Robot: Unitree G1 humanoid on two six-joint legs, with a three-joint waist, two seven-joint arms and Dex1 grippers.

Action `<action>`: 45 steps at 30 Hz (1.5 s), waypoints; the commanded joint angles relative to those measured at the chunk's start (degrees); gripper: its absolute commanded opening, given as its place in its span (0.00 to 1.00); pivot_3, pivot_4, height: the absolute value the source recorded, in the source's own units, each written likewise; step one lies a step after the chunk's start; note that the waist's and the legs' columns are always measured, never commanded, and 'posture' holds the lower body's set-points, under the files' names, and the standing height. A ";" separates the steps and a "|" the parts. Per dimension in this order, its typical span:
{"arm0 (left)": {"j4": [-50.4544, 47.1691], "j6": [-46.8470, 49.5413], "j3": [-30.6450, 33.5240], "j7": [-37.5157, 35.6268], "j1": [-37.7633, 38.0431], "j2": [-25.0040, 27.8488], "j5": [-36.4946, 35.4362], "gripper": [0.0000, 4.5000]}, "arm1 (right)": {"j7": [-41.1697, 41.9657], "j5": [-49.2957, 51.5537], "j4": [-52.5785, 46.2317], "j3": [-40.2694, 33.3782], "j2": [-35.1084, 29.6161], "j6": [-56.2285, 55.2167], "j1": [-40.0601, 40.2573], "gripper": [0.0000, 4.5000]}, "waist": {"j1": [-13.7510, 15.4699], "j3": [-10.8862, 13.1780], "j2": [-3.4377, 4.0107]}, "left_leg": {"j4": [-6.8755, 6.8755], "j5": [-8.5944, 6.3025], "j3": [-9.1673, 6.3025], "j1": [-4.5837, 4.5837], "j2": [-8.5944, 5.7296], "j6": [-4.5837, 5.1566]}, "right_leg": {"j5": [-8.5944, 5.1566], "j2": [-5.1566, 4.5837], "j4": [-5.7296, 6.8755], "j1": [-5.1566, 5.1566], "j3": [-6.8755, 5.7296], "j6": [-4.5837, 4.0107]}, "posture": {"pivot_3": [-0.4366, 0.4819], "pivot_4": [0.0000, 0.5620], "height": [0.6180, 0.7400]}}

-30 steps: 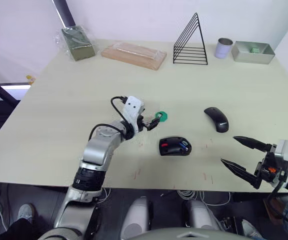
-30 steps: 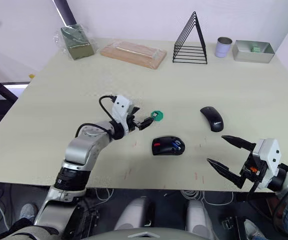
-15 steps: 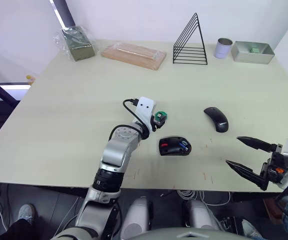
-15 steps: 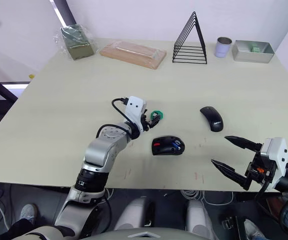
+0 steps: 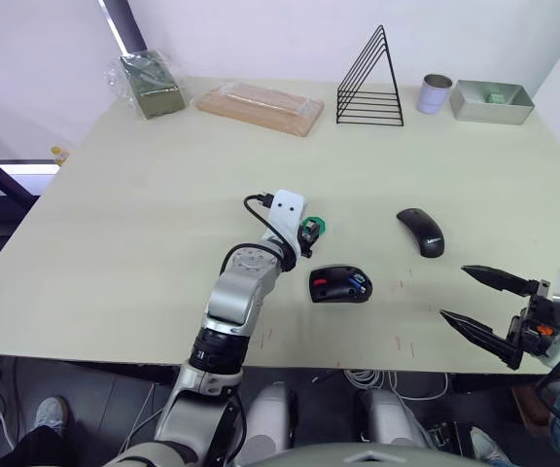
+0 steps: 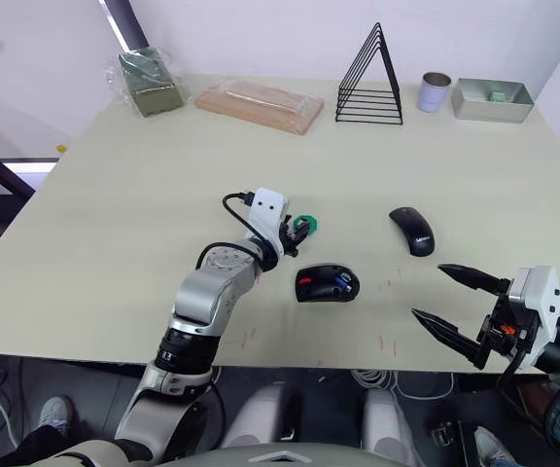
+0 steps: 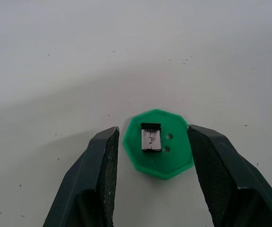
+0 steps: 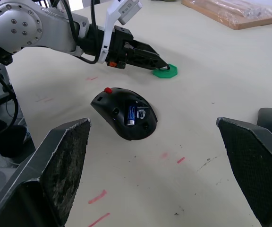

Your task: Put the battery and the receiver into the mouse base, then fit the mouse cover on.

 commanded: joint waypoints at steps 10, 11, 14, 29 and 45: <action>-0.02 0.27 0.28 0.76 -1.14 -0.85 0.61 0.30 | -0.25 1.12 -1.64 -2.92 -0.39 0.35 -0.26 1.00 | -0.01 0.00 0.00 | 0.00 0.00 0.01 0.00 -0.01 0.00 | 0.00 0.00 0.00 0.00 0.01 0.00 | 0.48 0.27 1.00; 0.06 0.30 0.27 0.77 -1.17 -0.79 0.65 0.30 | -0.26 1.11 -1.68 -2.90 -0.36 0.35 -0.23 1.00 | -0.01 0.00 0.00 | 0.00 0.00 0.00 0.00 -0.01 0.00 | 0.00 0.00 0.00 0.00 0.00 0.01 | 0.48 0.27 1.00; 0.41 0.25 0.23 0.84 -1.37 -0.81 0.70 0.30 | -0.25 1.17 -1.76 -2.86 -0.31 0.36 -0.17 1.00 | 0.00 0.00 0.00 | 0.00 0.00 0.00 0.00 -0.01 0.00 | 0.01 0.00 0.00 0.00 0.00 0.01 | 0.48 0.27 1.00; 3.64 -0.93 0.29 1.71 -2.83 -1.63 0.95 0.30 | -0.33 1.26 -2.23 -3.13 -0.48 0.50 0.02 1.00 | 0.00 0.00 0.00 | 0.00 0.00 0.00 0.00 -0.04 0.00 | 0.03 0.00 0.00 0.00 0.00 0.06 | 0.48 0.27 1.00; 2.80 0.68 -0.28 1.67 -2.47 -1.16 0.95 0.30 | -0.57 1.15 -2.77 -3.23 -0.23 0.75 0.29 1.00 | -0.01 0.00 0.00 | 0.00 0.00 0.00 0.00 -0.03 0.00 | 0.03 0.00 0.00 0.00 0.00 0.05 | 0.48 0.27 1.00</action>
